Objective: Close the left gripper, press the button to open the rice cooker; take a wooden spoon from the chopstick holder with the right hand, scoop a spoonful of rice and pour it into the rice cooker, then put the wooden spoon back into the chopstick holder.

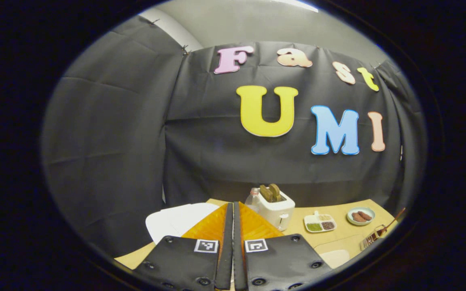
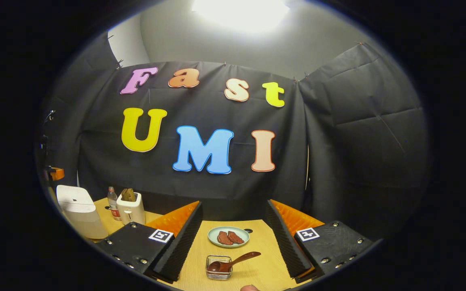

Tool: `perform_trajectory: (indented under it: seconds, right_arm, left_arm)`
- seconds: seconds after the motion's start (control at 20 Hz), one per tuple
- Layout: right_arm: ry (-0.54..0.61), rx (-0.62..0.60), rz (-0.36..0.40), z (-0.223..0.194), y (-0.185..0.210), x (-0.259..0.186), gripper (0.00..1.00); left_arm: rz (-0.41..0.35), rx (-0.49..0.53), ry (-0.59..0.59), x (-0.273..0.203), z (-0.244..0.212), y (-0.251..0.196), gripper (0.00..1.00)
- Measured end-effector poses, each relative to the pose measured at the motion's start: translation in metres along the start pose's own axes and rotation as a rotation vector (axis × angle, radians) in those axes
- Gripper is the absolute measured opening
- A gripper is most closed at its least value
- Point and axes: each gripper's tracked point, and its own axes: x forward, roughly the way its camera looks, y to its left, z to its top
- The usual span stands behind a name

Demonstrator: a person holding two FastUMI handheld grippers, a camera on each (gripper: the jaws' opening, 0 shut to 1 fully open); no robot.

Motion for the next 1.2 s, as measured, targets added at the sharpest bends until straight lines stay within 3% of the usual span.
perform_trajectory:
  seconds: [0.65,1.2]
  right_arm:
    - [0.062,-0.035,-0.024,-0.018,0.007,-0.011,0.95]
    - [0.038,-0.048,-0.002,-0.011,-0.004,-0.003,0.95]
  left_arm:
    - [0.015,-0.018,0.179,0.033,-0.103,0.015,0.1]
    - [0.043,0.015,0.164,0.039,-0.088,0.015,0.09]
